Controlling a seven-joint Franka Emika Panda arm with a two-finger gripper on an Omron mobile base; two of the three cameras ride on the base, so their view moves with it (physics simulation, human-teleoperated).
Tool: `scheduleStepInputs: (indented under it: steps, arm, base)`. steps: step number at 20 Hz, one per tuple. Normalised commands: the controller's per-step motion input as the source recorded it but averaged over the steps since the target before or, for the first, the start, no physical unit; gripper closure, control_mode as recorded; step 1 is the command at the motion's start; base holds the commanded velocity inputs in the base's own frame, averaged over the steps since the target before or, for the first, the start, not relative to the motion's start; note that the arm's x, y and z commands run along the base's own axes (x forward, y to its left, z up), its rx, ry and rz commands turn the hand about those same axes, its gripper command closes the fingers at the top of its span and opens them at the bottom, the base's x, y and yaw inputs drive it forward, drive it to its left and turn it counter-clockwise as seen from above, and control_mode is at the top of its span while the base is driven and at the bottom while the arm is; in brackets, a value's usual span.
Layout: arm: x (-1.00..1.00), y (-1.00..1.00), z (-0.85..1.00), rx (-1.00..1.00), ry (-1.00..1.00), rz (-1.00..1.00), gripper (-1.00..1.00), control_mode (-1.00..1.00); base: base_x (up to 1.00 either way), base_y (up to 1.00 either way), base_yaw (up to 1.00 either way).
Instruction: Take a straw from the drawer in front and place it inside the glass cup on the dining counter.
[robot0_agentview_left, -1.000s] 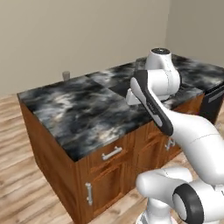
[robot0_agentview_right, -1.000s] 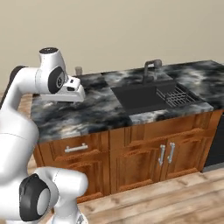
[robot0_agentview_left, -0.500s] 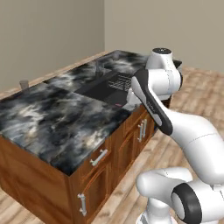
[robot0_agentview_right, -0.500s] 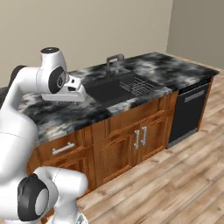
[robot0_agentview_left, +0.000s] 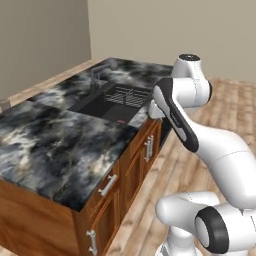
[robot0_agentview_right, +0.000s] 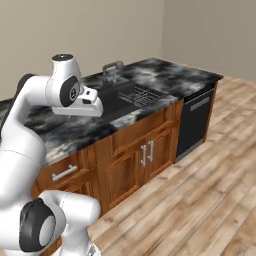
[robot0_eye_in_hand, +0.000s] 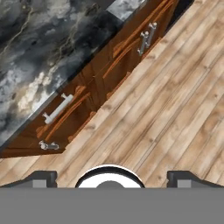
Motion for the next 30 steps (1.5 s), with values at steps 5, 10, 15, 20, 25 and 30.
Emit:
scheduleStepInputs:
  steps: [5, 10, 15, 20, 25, 30]
  arm:
    - [0.0, 0.0, 0.0, 0.0, 0.0, 0.0, -1.0, 1.0]
    - [0.0, 0.0, 0.0, 0.0, 0.0, 0.0, -1.0, 1.0]
    - [0.0, 0.0, 0.0, 0.0, 0.0, 0.0, -1.0, 1.0]
    - [0.0, 0.0, 0.0, 0.0, 0.0, 0.0, -1.0, 1.0]
    - [0.0, 0.08, -0.01, 0.1, 0.0, -0.19, -1.0, -1.0]
    - [0.2, -0.55, -0.14, 0.35, 0.07, -0.09, -1.0, -1.0]
  base:
    - [-0.36, 0.44, -0.2]
    - [-0.5, 0.46, -0.24]
    - [-0.37, 0.51, -0.27]
    - [-0.22, 0.58, -0.29]
    - [-0.02, 0.1, -0.06]
    - [0.0, 0.0, 0.0]
